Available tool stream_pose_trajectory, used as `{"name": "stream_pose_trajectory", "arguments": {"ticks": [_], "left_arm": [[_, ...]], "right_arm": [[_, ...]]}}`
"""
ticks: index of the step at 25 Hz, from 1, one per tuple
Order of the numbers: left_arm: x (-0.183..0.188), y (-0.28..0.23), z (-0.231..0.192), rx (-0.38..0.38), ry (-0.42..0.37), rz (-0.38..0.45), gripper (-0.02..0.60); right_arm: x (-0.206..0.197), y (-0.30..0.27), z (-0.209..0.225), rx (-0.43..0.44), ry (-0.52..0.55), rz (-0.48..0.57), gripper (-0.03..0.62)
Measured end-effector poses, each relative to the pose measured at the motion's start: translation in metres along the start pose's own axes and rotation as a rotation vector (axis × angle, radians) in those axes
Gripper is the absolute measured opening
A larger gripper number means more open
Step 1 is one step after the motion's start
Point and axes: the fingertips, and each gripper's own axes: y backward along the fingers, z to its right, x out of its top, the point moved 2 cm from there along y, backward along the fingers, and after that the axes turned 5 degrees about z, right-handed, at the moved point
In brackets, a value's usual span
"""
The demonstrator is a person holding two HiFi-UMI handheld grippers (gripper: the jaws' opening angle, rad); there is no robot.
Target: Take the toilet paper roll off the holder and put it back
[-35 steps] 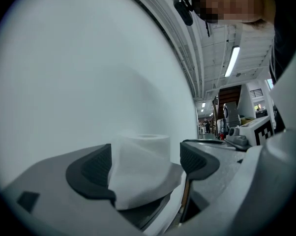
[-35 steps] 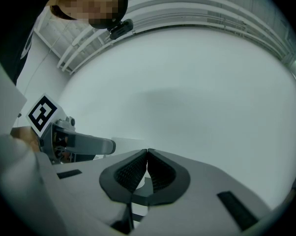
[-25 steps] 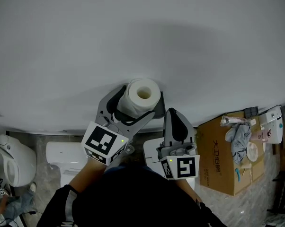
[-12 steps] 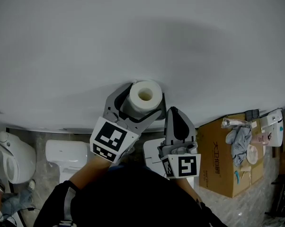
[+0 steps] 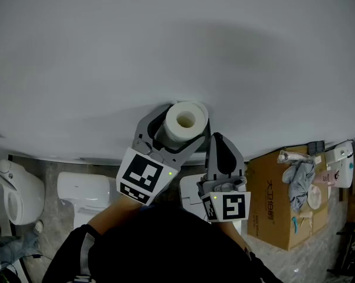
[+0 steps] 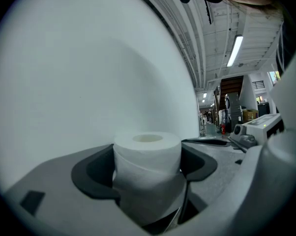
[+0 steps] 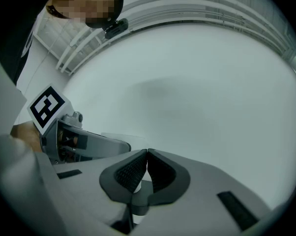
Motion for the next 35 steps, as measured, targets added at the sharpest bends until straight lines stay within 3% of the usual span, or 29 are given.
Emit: {"name": "stream_pose_trajectory", "arguments": {"ticks": [10, 16, 35], "left_arm": [[0.02, 0.017, -0.016, 0.045, -0.022, 0.052, 0.388], [0.02, 0.041, -0.029, 0.112, 0.07, 0.041, 0.388], [0.017, 0.108, -0.063, 0.298, 0.014, 0.056, 0.388]], "right_arm": [[0.003, -0.016, -0.007, 0.029, -0.004, 0.019, 0.023], [0.007, -0.027, -0.019, 0.059, 0.003, 0.035, 0.023], [0.025, -0.032, -0.053, 0.142, -0.031, 0.07, 0.023]]}}
